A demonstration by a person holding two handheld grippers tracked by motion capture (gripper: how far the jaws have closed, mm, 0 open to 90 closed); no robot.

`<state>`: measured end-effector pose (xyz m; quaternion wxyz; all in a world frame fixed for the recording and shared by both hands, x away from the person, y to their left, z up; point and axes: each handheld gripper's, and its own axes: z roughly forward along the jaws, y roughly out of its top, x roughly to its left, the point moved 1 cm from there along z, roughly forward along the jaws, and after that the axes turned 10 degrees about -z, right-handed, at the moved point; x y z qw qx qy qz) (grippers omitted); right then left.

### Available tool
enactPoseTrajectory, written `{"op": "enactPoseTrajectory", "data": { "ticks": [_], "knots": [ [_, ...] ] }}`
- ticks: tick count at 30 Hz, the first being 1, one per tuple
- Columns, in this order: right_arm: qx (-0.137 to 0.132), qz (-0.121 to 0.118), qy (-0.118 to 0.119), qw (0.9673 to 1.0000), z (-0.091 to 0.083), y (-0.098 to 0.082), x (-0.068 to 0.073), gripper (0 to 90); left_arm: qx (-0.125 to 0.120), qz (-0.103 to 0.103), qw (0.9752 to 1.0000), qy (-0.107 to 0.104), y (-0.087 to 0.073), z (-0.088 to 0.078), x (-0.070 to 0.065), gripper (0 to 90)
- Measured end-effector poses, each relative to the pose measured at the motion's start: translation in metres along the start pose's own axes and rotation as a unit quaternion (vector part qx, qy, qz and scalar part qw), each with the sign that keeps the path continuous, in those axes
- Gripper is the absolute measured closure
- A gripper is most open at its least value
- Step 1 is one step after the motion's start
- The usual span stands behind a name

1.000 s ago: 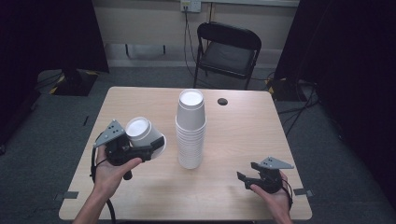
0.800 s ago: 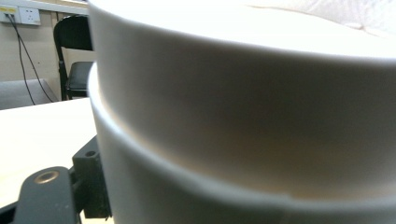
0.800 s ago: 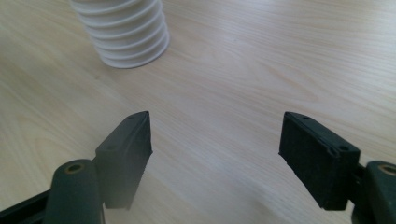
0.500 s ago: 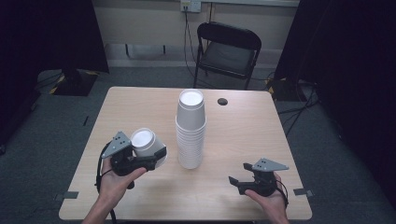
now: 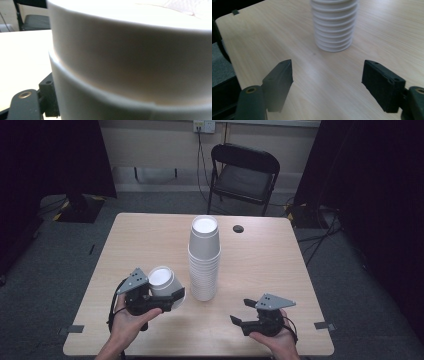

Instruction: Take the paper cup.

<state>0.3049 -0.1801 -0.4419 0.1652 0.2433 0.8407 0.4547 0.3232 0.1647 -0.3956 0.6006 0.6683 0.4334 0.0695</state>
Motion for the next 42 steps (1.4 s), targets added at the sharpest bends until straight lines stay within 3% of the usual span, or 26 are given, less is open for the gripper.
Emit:
{"op": "enactPoseTrajectory", "data": {
  "ticks": [2,6,14,16,24,27,29,31,42],
  "knots": [
    [-0.005,-0.01,0.007,0.9999,0.002,0.005,0.005,27.0,0.003,-0.001,0.9998,-0.018,-0.003,0.002,-0.002,15.2],
    [-0.021,-0.019,0.014,0.9995,0.004,0.018,0.015,30.4,0.009,-0.002,0.9997,-0.024,-0.007,0.005,-0.007,15.2],
    [-0.035,-0.059,0.048,0.9965,0.023,0.042,0.035,35.1,0.009,-0.035,0.9986,-0.038,-0.012,0.008,-0.012,15.2],
    [-0.036,-0.064,0.052,0.9959,0.029,0.046,0.039,35.2,0.008,-0.051,0.9977,-0.044,-0.013,0.008,-0.011,15.2],
    [-0.052,-0.077,0.059,0.9939,0.048,0.054,0.045,38.0,0.026,-0.071,0.9955,-0.056,-0.017,0.014,-0.016,15.2],
    [-0.06,-0.078,0.054,0.9937,0.053,0.056,0.047,38.4,0.028,-0.084,0.9936,-0.07,-0.016,0.015,-0.018,15.2],
    [-0.065,-0.078,0.051,0.9935,0.056,0.058,0.047,39.4,0.028,-0.081,0.994,-0.069,-0.014,0.016,-0.019,15.2],
    [-0.067,-0.082,0.046,0.9933,0.059,0.059,0.048,41.4,0.031,-0.086,0.9927,-0.079,-0.013,0.016,-0.02,15.2],
    [-0.089,-0.097,0.034,0.9907,0.068,0.061,0.052,48.5,0.041,-0.099,0.9895,-0.097,-0.018,0.021,-0.027,15.2]
  ]
}}
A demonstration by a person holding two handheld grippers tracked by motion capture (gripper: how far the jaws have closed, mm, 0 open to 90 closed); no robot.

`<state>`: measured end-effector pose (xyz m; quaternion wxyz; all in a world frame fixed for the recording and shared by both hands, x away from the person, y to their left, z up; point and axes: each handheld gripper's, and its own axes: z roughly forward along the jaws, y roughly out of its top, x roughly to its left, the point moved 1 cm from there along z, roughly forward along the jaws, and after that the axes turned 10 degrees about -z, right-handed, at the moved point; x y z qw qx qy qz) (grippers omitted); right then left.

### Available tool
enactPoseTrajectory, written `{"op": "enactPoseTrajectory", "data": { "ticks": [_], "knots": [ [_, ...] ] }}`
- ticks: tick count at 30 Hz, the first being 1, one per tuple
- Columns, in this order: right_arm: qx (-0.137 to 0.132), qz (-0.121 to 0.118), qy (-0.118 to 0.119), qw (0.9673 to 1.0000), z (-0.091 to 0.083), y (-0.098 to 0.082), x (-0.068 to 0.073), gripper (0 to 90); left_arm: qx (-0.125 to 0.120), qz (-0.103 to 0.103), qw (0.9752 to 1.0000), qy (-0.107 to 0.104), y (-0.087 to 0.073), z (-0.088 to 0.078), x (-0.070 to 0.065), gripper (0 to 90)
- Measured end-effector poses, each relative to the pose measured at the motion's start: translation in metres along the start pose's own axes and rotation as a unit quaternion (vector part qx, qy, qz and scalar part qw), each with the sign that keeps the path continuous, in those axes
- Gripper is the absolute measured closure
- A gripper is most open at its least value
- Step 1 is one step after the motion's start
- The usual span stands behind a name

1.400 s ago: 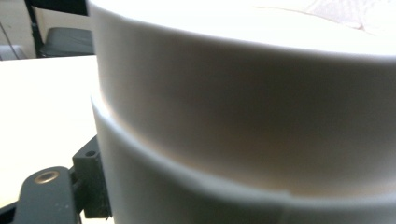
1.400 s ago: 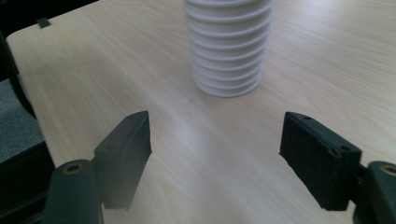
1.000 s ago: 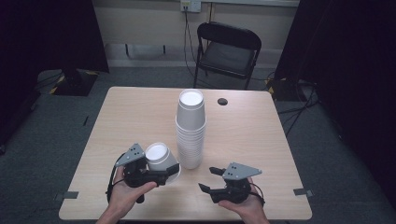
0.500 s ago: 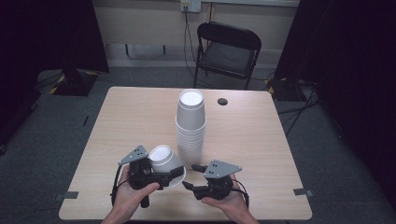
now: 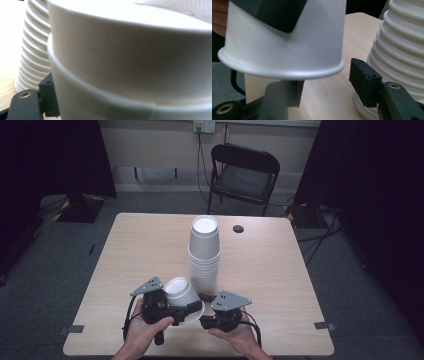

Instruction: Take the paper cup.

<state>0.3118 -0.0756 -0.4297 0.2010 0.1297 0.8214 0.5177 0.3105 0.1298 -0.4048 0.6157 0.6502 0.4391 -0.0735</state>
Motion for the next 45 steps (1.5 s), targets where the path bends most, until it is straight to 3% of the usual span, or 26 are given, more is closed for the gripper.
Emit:
{"op": "enactPoseTrajectory", "data": {
  "ticks": [4,8,17,25,35,45],
  "knots": [
    [-0.018,-0.008,-0.01,0.9998,-0.004,0.002,-0.001,53.3,0.003,-0.007,0.9999,-0.007,-0.001,0.001,-0.001,15.2],
    [-0.02,-0.013,-0.01,0.9997,-0.004,0.002,-0.002,54.5,0.008,-0.016,0.9994,-0.028,-0.002,0.003,0.0,15.2],
    [-0.033,-0.03,-0.019,0.9988,-0.005,0.003,-0.001,66.5,0.013,-0.034,0.9986,-0.039,-0.004,0.005,0.003,15.2],
    [-0.037,-0.021,-0.022,0.9988,-0.007,0.002,-0.003,78.2,0.012,-0.05,0.9974,-0.05,-0.004,0.005,0.005,15.2],
    [-0.044,-0.021,-0.019,0.9986,-0.009,0.001,-0.004,81.5,0.009,-0.047,0.9971,-0.059,-0.004,0.005,0.005,14.4],
    [-0.051,-0.02,-0.017,0.9983,-0.013,0.004,-0.004,83.5,0.0,-0.019,0.9969,-0.076,-0.003,0.001,0.006,13.8]
  ]
}}
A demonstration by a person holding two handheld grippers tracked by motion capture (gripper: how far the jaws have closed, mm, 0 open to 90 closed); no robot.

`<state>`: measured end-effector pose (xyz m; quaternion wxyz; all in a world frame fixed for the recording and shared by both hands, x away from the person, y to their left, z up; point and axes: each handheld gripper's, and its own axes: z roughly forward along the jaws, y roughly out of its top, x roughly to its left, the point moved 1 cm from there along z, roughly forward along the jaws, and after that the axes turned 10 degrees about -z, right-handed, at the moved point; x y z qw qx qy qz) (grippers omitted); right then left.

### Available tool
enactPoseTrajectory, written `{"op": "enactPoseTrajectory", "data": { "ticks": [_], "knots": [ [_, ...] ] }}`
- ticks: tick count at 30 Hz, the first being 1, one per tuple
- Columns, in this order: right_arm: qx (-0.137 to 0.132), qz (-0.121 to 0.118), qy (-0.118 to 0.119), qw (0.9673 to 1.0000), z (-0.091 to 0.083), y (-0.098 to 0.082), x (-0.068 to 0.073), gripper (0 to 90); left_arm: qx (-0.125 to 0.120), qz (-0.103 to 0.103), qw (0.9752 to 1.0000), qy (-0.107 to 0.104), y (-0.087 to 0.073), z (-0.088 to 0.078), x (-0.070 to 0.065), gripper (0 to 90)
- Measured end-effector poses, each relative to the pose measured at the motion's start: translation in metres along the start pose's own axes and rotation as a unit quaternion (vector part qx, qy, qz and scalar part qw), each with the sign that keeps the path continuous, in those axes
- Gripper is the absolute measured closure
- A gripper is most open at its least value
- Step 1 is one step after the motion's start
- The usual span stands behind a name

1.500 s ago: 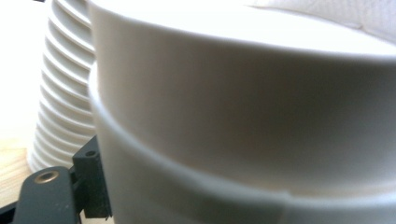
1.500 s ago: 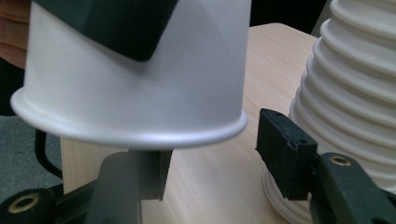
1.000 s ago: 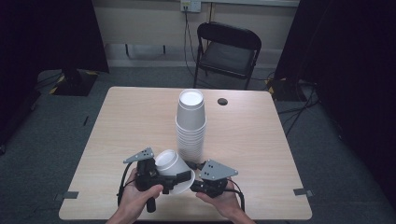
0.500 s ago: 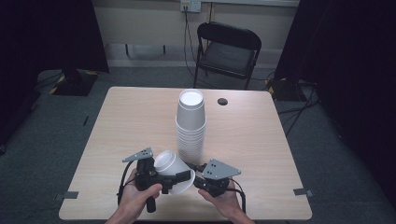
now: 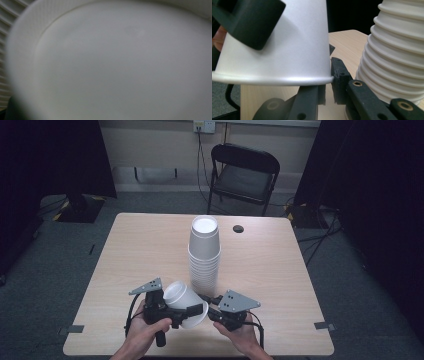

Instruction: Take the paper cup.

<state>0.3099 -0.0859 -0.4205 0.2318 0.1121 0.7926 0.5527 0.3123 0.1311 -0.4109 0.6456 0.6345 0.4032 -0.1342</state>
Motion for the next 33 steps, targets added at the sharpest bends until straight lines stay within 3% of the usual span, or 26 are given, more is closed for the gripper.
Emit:
{"op": "enactPoseTrajectory", "data": {
  "ticks": [15,18,25,30,33],
  "knots": [
    [0.002,-0.006,0.018,0.9998,-0.002,0.001,0.002,84.3,-0.01,0.041,0.9991,0.005,0.008,-0.005,-0.006,13.4],
    [0.003,-0.008,0.02,0.9998,-0.003,0.002,0.003,84.5,-0.02,0.05,0.9986,-0.001,0.01,-0.007,-0.007,14.1],
    [0.013,-0.007,0.034,0.9993,-0.001,-0.001,0.004,84.5,-0.037,0.059,0.9975,0.01,0.011,-0.009,-0.006,15.0],
    [0.027,-0.006,0.049,0.9984,0.001,-0.005,0.005,84.5,-0.054,0.074,0.9956,0.02,0.014,-0.015,-0.006,15.2],
    [0.038,-0.004,0.054,0.9978,0.003,-0.006,0.005,84.4,-0.062,0.098,0.9924,0.042,0.016,-0.019,-0.005,15.4]
  ]
}}
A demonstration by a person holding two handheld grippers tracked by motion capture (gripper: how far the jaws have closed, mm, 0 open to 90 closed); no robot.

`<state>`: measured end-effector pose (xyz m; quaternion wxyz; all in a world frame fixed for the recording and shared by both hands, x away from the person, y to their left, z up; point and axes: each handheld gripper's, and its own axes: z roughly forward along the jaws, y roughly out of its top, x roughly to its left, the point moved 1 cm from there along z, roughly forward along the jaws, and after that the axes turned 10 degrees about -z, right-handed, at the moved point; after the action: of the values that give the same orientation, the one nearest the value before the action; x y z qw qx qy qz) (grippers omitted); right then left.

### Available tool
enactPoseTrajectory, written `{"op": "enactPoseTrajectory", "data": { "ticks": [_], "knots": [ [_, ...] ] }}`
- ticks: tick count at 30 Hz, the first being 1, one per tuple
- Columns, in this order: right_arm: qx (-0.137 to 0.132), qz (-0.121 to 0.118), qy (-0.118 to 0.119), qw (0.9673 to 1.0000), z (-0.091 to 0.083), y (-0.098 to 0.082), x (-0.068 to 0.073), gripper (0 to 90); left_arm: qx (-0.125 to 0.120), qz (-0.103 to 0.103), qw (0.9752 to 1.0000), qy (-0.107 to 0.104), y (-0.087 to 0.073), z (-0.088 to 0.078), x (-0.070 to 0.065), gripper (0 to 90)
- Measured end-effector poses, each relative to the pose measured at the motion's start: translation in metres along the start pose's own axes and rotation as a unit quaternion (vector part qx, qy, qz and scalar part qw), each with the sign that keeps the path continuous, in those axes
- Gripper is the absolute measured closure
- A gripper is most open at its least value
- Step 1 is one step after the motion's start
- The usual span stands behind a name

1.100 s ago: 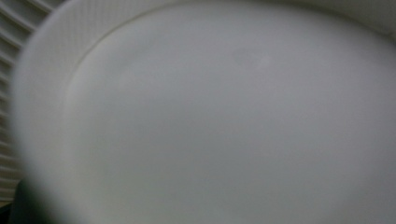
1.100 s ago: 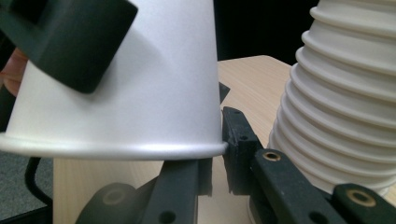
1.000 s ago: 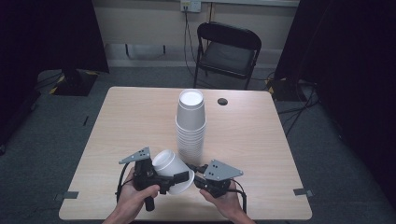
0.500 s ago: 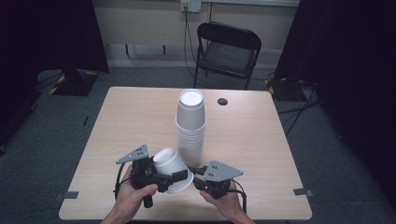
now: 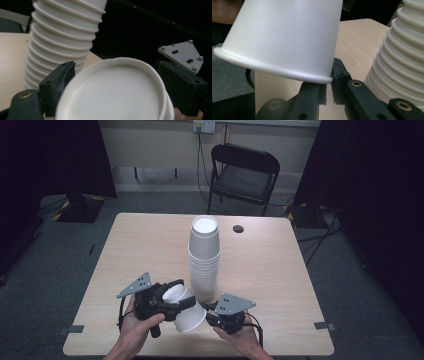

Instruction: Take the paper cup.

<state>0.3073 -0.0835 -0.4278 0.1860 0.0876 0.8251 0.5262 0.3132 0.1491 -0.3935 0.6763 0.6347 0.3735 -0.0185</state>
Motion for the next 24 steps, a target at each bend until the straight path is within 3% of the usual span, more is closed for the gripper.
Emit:
{"op": "enactPoseTrajectory", "data": {
  "ticks": [6,10,14,18,24],
  "knots": [
    [0.024,0.021,-0.001,0.9995,0.002,-0.004,-0.005,84.5,0.003,0.043,0.9985,0.035,0.004,-0.004,-0.002,17.0],
    [0.039,0.031,-0.005,0.9987,0.002,-0.006,-0.01,84.5,0.009,0.045,0.998,0.043,0.003,-0.005,-0.001,18.9],
    [0.057,0.043,0.0,0.9975,0.001,-0.007,-0.012,84.5,0.021,0.04,0.9984,0.035,0.004,-0.005,0.0,16.1],
    [0.08,0.051,0.009,0.9954,0.002,-0.008,-0.017,84.5,0.029,0.067,0.9957,0.057,0.004,-0.003,-0.001,16.1],
    [0.101,0.073,0.021,0.9921,-0.001,-0.009,-0.023,84.4,0.058,0.101,0.9908,0.069,0.001,-0.002,-0.001,15.5]
  ]
}}
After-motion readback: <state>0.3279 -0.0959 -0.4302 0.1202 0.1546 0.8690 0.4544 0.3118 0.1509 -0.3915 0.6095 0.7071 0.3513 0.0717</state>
